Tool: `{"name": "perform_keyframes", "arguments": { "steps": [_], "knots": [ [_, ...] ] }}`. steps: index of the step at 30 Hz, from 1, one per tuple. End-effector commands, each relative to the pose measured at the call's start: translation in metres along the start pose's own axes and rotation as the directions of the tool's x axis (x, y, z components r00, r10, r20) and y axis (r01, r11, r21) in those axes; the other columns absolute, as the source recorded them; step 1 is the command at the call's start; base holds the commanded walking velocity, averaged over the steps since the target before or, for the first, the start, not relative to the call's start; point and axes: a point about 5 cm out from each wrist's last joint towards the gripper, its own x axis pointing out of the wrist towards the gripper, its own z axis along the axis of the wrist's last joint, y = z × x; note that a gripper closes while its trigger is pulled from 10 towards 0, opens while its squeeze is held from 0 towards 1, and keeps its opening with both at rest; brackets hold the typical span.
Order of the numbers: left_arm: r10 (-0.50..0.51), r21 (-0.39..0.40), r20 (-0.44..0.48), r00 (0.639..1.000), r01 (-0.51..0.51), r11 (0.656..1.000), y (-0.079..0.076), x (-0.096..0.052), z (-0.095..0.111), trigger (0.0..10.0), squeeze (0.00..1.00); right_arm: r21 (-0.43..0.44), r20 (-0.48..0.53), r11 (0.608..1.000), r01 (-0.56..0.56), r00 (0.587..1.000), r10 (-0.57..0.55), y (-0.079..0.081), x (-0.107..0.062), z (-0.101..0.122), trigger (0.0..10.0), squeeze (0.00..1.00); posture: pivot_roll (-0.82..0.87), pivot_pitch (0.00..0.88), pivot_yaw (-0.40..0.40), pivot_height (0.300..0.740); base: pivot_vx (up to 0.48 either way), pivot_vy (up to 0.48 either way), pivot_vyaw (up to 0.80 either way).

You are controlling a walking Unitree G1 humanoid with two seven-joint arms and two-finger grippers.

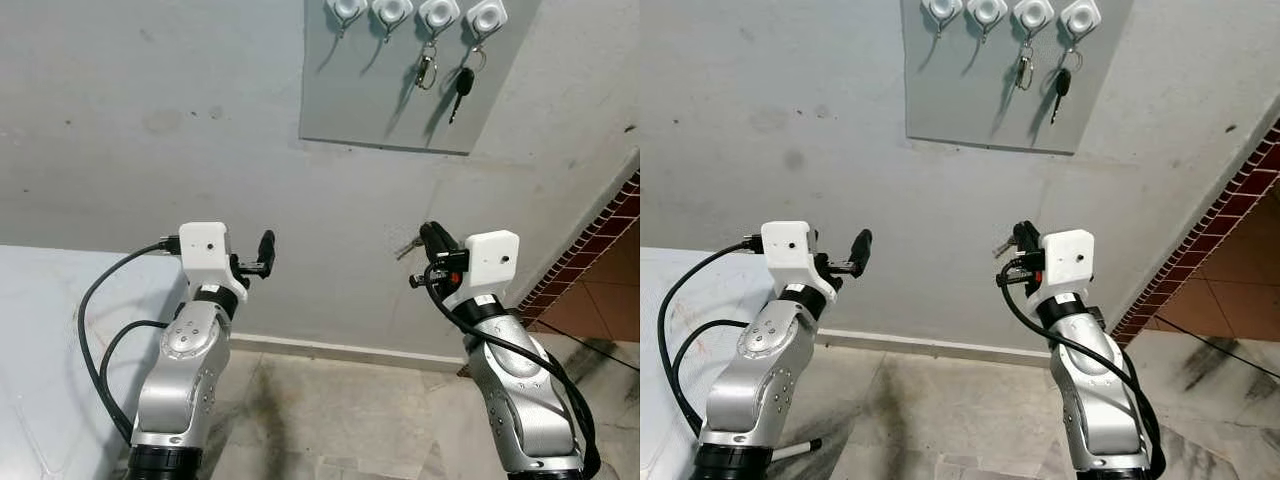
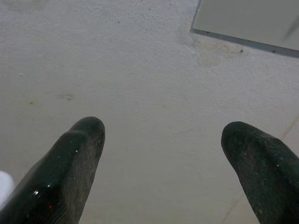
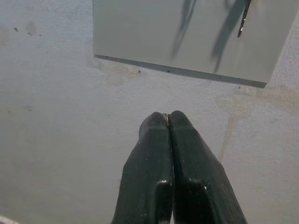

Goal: Hang keys on a hook

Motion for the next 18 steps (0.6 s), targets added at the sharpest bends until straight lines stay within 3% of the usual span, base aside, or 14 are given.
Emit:
{"name": "perform_keyframes", "arguments": {
  "steps": [1,8,18],
  "knots": [
    [-0.016,0.007,0.011,1.0,0.016,1.0,-0.0021,0.0008,0.0033,10.0,0.0,-0.002,0.031,1.0,0.01,0.999,-0.01,-0.0008,-0.0009,0.0062,10.0,0.0,0.02,0.042,-0.031,0.732,0.0,0.0,0.0],
    [-0.029,0.007,0.02,0.999,0.029,1.0,-0.0031,0.0011,0.0046,10.0,0.0,-0.002,0.035,1.0,0.007,0.999,-0.006,-0.0006,-0.0004,0.0063,10.0,0.0,0.02,0.035,-0.03,0.732,0.0,0.0,0.0],
    [-0.044,0.014,0.026,0.999,0.043,0.999,-0.0039,0.0008,0.0055,10.0,0.0,-0.001,0.035,1.0,0.005,0.999,-0.004,0.0006,-0.0007,0.0057,10.0,0.0,0.02,0.033,-0.028,0.732,0.293,0.0,0.0]
  ]
}}
